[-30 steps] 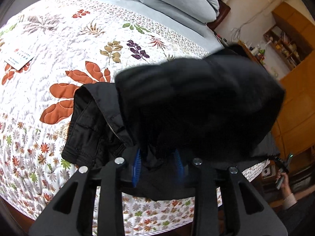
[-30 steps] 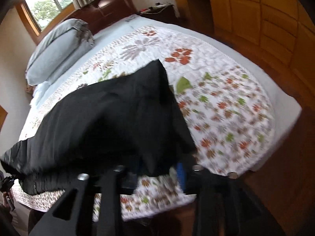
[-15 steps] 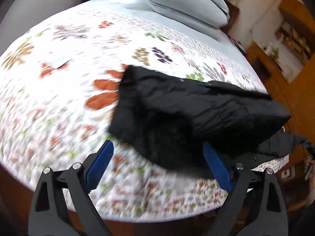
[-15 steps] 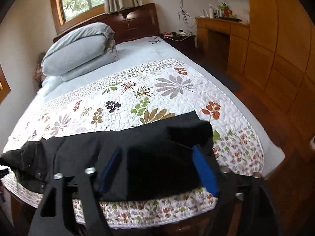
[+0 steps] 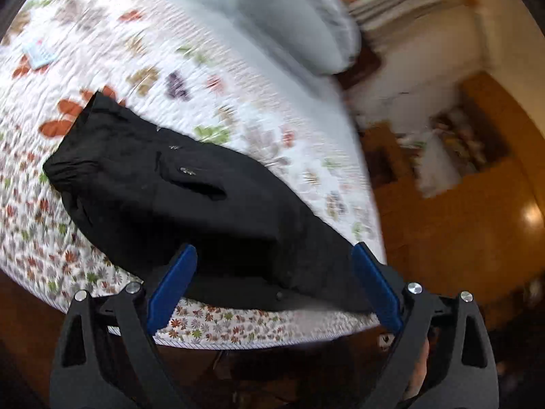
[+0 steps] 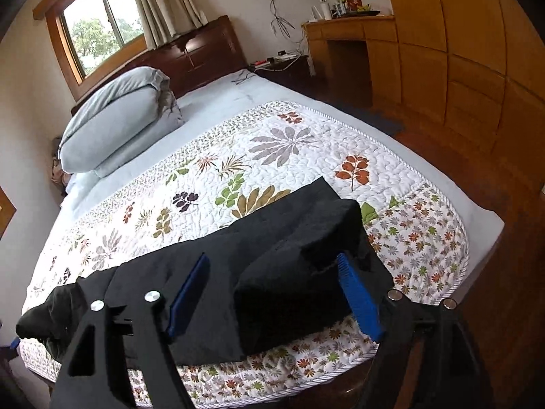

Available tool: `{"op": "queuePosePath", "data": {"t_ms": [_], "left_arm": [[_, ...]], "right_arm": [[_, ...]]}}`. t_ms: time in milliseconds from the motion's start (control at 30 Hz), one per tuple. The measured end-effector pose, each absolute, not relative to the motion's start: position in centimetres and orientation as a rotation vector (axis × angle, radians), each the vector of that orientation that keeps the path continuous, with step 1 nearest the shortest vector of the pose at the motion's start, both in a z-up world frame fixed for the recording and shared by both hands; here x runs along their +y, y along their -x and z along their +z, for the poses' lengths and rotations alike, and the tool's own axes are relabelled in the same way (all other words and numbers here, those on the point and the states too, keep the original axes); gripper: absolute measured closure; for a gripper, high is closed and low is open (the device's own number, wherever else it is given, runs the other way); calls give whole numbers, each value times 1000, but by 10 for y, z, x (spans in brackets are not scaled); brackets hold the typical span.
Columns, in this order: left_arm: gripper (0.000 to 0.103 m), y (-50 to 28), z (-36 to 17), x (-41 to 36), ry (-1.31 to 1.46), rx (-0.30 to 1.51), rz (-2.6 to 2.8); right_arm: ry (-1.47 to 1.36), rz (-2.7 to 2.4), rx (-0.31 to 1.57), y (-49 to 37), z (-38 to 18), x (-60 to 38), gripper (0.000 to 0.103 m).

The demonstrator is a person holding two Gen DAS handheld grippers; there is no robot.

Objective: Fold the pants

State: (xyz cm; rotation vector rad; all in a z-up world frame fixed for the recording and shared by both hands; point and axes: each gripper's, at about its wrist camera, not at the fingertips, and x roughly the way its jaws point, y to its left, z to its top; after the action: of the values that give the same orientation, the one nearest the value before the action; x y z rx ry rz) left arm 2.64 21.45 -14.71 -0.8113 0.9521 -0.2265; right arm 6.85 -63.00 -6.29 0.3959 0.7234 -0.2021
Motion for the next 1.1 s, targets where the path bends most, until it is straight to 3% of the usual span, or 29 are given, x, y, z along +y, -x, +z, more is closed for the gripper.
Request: {"op": "queuePosePath", "data": {"t_ms": [267,333,400,500,600,700,967,1100], "left_arm": [[12,-69,-212,236,1111,1093,-8],[25,-77,-225,242,1170,1102,9],[46,-86,-231,242,1168,1116,-16],[52,-90,-211,235,975,1092,-26],[77,-89,-185,221,645,1034,-35],[90,-75,-189,223,586,1080,-54],[91,-49,-246,246,506,1171,37],[91,-61,-244,232,400,1148,64]], "right_arm": [[-425,-211,691,-44,-65,-648,23],[-443,-212,690,-41,-67,-652,23],[-455,-216,688,-39,-70,-655,23],[-463,-217,689,-37,-73,-656,22],[-466,-218,690,-36,-75,-657,19],[-473,-213,696,-37,-78,-656,19],[-567,-199,690,-33,-80,-668,16],[-648,-200,701,-23,-84,-682,12]]}}
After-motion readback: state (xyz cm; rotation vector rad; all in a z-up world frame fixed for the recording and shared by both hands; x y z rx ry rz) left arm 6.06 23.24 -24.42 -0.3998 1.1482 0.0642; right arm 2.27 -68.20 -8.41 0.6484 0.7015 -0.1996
